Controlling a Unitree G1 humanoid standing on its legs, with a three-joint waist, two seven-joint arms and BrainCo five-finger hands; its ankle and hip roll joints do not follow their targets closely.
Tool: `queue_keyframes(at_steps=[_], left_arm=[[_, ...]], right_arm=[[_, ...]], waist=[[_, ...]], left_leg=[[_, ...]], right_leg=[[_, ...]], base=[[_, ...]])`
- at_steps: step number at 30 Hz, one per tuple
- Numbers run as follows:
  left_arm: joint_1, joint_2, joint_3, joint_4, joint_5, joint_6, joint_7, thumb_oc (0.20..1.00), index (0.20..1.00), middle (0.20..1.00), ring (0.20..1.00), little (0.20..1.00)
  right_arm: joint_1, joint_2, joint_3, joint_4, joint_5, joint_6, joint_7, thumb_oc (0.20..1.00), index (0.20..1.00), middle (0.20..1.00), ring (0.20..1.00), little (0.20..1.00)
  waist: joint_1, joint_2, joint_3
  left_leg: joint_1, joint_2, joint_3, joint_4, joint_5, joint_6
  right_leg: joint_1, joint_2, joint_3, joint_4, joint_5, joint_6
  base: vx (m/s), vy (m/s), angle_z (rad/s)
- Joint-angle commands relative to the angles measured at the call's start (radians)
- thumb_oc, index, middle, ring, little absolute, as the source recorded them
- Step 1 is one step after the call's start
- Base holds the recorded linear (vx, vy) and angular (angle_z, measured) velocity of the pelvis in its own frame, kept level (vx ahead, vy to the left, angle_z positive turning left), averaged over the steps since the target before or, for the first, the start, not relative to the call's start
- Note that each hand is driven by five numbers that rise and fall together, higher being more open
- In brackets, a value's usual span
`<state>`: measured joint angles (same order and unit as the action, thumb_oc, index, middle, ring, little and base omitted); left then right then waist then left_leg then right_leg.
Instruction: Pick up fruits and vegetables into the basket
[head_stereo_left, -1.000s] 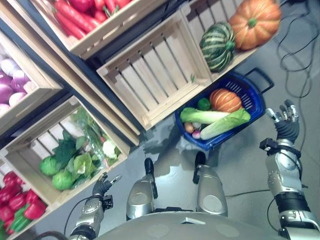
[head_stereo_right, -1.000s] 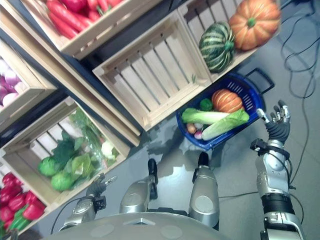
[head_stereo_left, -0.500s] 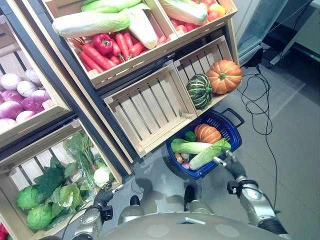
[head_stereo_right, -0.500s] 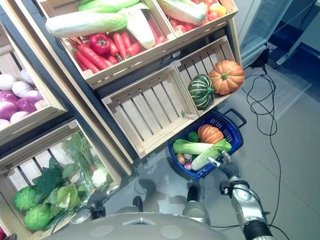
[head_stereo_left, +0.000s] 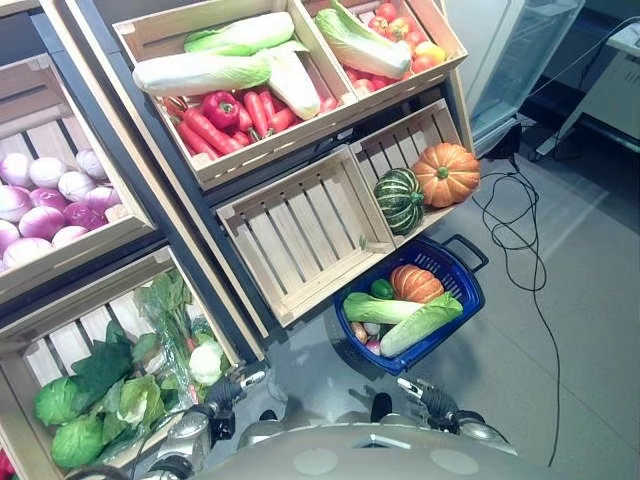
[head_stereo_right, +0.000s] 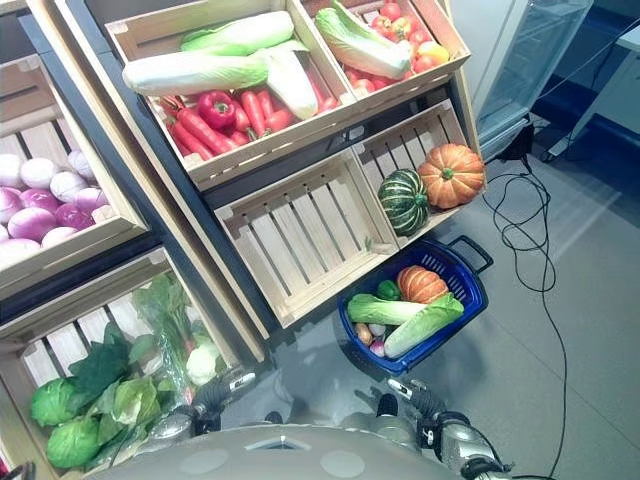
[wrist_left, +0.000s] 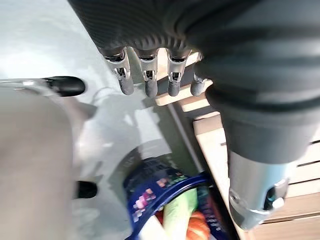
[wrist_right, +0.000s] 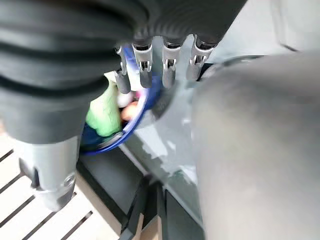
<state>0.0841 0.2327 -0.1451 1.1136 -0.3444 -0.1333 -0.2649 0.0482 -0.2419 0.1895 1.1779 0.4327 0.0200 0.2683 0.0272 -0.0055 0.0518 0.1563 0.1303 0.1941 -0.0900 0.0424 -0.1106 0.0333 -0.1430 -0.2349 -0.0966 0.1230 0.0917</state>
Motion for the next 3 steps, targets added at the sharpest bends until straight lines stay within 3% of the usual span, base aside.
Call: queue_keyframes(at_steps=[1, 3], left_arm=[[-0.079, -0.022, -0.031, 0.054, 0.017, 0.006, -0.034, 1.000, 1.000, 1.000, 1.000, 1.000], [-0.086, -0.025, -0.035, 0.057, 0.025, 0.025, -0.038, 1.000, 1.000, 1.000, 1.000, 1.000]], right_arm=[[-0.045, 0.032, 0.010, 0.064, -0.005, 0.054, 0.093, 1.000, 1.000, 1.000, 1.000, 1.000], [-0.041, 0.033, 0.017, 0.082, -0.033, 0.062, 0.135, 1.000, 1.000, 1.000, 1.000, 1.000]], waist=[[0.004, -0.009, 0.041], [0.004, -0.006, 0.039]], left_leg=[[-0.033, -0.032, -0.009, 0.009, -0.071, 0.045], [-0.028, -0.032, -0.012, 0.009, -0.071, 0.046]], right_leg=[[0.092, -0.058, -0.051, 0.040, -0.093, 0.069], [0.098, -0.057, -0.052, 0.039, -0.096, 0.067]], base=[[0.01, 0.035, 0.00], [0.02, 0.012, 0.00]])
